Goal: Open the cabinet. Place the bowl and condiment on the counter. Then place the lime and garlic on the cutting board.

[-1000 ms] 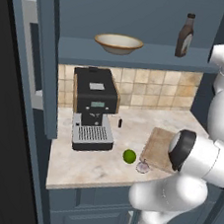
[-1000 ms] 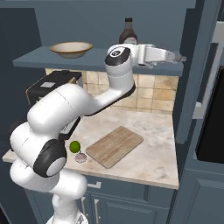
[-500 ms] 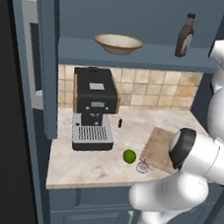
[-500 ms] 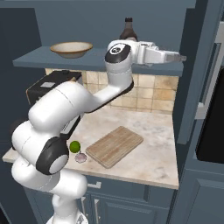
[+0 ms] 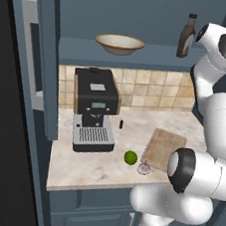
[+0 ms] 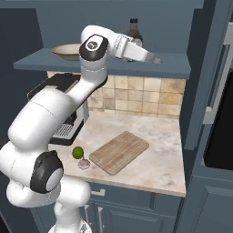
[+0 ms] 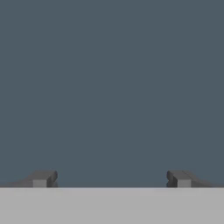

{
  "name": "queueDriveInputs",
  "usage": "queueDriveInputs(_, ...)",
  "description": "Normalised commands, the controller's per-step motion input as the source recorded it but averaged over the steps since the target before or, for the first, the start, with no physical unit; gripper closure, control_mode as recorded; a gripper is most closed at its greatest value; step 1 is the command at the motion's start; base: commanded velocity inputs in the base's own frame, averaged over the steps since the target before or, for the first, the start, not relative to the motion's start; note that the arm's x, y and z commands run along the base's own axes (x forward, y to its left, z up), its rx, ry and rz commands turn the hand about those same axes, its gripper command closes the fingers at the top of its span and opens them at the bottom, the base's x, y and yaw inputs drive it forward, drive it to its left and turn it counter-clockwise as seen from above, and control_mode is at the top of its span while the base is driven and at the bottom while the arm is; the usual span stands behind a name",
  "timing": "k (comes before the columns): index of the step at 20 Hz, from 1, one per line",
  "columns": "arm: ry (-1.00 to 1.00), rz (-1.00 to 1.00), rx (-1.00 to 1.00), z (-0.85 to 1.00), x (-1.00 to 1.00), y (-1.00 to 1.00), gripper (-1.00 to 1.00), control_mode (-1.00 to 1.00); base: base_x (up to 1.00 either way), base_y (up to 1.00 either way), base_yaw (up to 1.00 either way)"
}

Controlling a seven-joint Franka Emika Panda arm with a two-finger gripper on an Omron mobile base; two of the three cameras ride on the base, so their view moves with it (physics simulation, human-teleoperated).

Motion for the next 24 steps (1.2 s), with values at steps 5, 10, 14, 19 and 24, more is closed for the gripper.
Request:
queueDriveInputs(5, 0.01, 0.27, 0.16, 0.0, -0.04, 0.45, -1.0, -1.0, 0.0, 0.0, 0.0)
queueDriveInputs(10, -0.01, 0.31, 0.16, 0.0, -0.03, 0.22, -1.0, -1.0, 0.0, 0.0, 0.0)
queueDriveInputs(14, -0.02, 0.33, 0.17, 0.0, 0.0, 0.2, -1.0, -1.0, 0.0, 0.0, 0.0)
queueDriveInputs(19, -0.02, 0.3, 0.18, 0.0, 0.0, 0.33, -1.0, -1.0, 0.0, 0.0, 0.0)
queueDriveInputs(24, -0.02, 0.24, 0.2, 0.0, 0.01, 0.35, -1.0, -1.0, 0.0, 0.0, 0.0)
